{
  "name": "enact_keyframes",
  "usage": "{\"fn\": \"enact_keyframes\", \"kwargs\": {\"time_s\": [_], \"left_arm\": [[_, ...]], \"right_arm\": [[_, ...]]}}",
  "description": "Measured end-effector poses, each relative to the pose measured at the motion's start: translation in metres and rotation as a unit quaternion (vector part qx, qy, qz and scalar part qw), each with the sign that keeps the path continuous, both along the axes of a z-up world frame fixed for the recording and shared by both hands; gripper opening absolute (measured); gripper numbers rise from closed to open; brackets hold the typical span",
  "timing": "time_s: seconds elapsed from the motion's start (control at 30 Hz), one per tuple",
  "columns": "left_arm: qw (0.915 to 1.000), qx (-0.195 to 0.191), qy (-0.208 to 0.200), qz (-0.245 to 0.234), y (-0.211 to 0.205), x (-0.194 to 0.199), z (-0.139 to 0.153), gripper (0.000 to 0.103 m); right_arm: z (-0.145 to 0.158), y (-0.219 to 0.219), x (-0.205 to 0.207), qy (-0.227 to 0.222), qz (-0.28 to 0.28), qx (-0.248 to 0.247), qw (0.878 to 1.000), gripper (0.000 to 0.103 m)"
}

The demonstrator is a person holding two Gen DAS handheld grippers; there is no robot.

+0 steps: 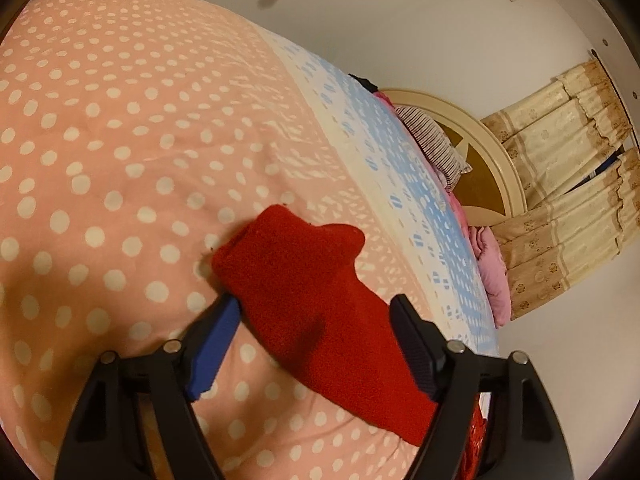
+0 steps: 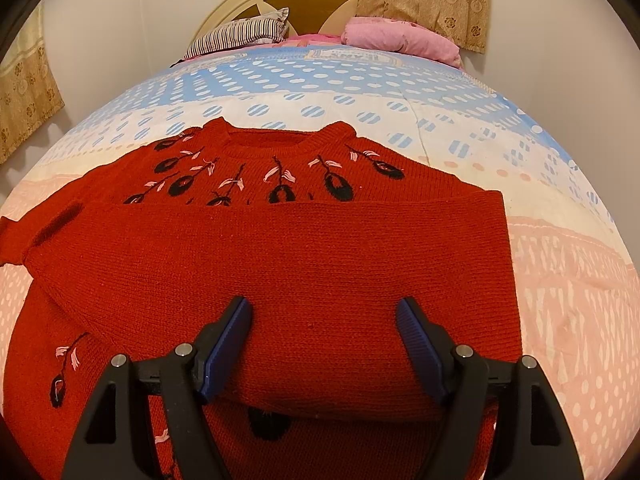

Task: Fold small clothes
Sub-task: 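Grasp the cuff of the other sleeve with the left tool, then lift the sleeve with the left tool and fold it across the sweater body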

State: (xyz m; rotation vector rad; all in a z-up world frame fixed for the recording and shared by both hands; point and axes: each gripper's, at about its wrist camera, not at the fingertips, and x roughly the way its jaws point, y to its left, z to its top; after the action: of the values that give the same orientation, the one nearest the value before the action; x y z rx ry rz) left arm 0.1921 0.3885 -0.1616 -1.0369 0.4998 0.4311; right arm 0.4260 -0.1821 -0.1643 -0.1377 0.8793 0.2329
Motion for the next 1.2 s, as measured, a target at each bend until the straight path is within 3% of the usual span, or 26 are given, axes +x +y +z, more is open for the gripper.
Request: {"fn": "enact_keyframes", "kwargs": {"time_s": [0.13,0.3,0.47,0.73,0.9,1.2], "left_arm": [[1.0000,-0.003,0.007,0.007,0.008,-0.006,-0.006,0.050],[0.9996,-0.027,0.006,0.006,0.019,-0.016,-0.016,0.016],[0.9988,-0.049,-0.002,-0.007,0.017,-0.028,-0.015,0.013],[0.9994,-0.010,-0.018,-0.026,0.007,-0.032,0.019,0.011],[0.9981,0.006,-0.039,-0.048,-0.008,-0.022,0.048,0.011],[0.9920,0.049,-0.078,-0.086,-0.039,0.013,0.113,0.010]], "right_arm": [[0.000,0.001,0.000,-0.001,-0.001,0.000,1.000,0.076],[0.000,0.000,0.000,-0.001,-0.001,-0.001,1.000,0.077],[0.000,0.000,0.000,-0.002,-0.001,-0.001,1.000,0.077],[0.000,0.000,0.000,0.000,-0.002,0.001,1.000,0.077],[0.005,-0.005,0.001,0.008,0.007,0.030,0.999,0.078],[0.043,-0.014,-0.023,-0.027,0.032,0.050,0.998,0.078]]}}
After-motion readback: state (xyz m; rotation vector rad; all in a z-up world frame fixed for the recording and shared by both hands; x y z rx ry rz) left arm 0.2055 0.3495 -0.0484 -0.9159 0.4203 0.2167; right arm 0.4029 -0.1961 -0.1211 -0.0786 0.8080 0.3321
